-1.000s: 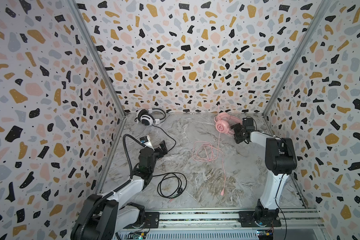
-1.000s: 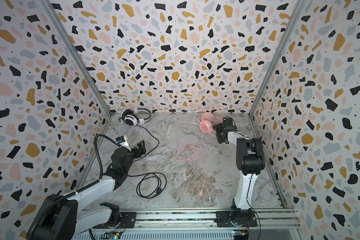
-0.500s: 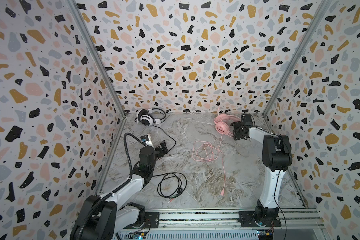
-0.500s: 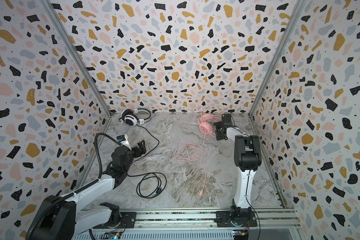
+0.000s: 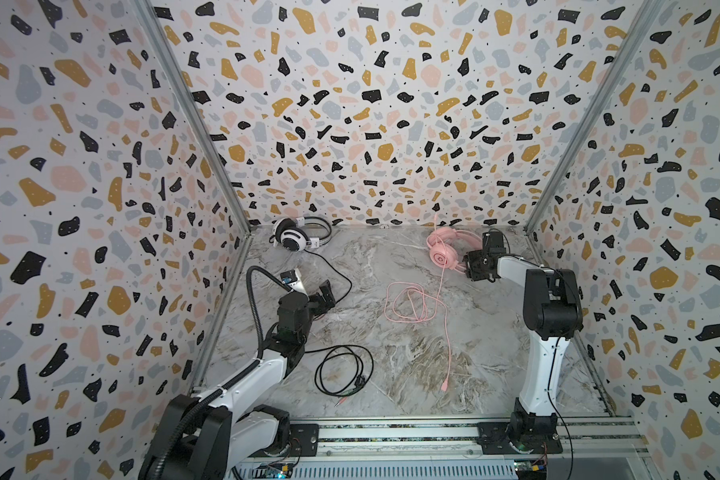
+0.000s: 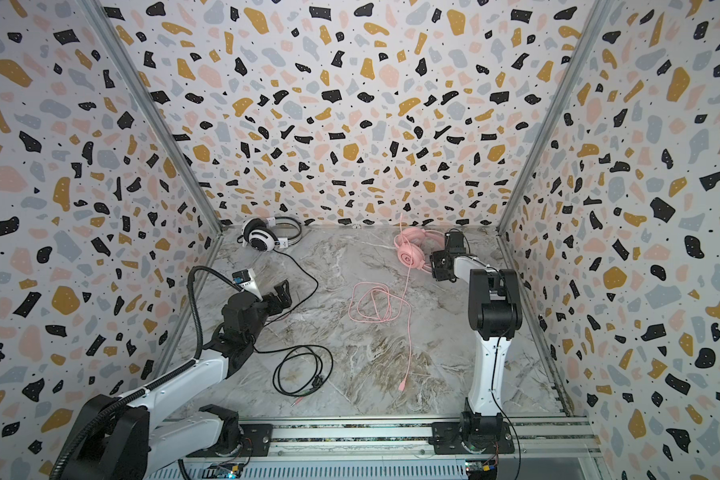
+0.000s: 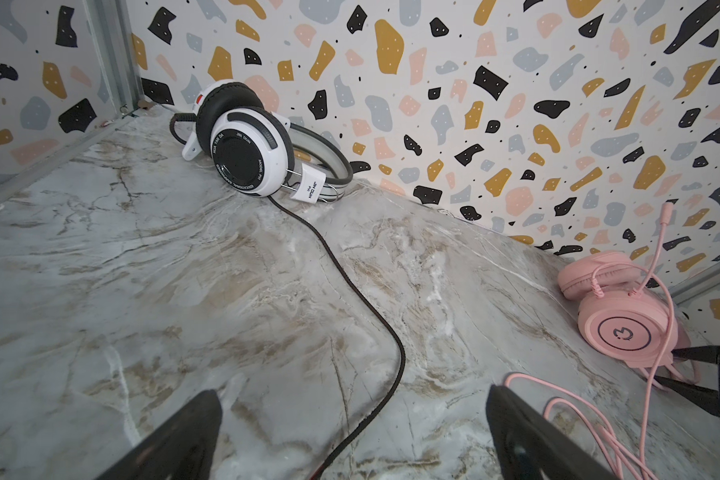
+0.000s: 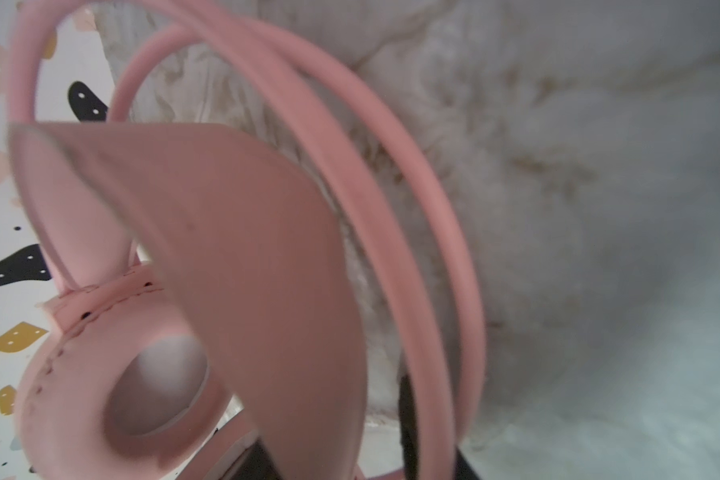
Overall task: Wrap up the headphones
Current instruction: 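Carry the pink headset toward the left gripper while the left gripper reaches to meet it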
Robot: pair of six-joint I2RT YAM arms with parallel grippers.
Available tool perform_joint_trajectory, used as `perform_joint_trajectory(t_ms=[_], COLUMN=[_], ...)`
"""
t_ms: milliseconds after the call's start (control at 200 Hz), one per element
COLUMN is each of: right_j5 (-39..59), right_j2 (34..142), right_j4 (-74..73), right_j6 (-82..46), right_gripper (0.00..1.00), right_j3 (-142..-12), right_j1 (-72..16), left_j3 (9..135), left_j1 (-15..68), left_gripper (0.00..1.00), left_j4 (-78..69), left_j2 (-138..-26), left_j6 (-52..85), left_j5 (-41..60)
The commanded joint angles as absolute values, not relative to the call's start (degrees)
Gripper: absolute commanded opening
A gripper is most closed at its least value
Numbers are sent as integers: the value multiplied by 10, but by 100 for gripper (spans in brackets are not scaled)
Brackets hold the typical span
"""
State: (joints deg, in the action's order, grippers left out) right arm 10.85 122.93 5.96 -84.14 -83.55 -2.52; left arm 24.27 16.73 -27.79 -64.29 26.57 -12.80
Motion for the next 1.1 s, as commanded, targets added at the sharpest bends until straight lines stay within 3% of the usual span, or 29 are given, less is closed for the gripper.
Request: perform_joint_trajectory(t_ms=[0,105,170,400,601,861,1096], right_j5=[86,90,75,13,-9,-109,-177], right_j2=[1196,1174,1149,1038,915,748,683], right_j4=[95,96,92,40,-23,-109,-157], right_j6=[-827,-806,-782,-589,-331,-39,112], right_gripper=[22,8,5,2,0,0,0], right_j3=[-814,-814,-808,-773,-712,-567,-496], right_j1=[-26,-24,-24,-40,-80,-232,-377], left_j3=[259,254,255,248,242,237,238], left_j1=[170,170,170,169,170,185,226], left_gripper=[100,100,100,100,100,99,99], left_j4=[-290,-296,-295,-297,-318,-347,-366], left_j2=[-631,-628,-628,-611,-615,-612,-611], left_j6=[257,260,261,266,273,263,222], left_j5=[-137,-138,-135,-131,-107,-70,-54])
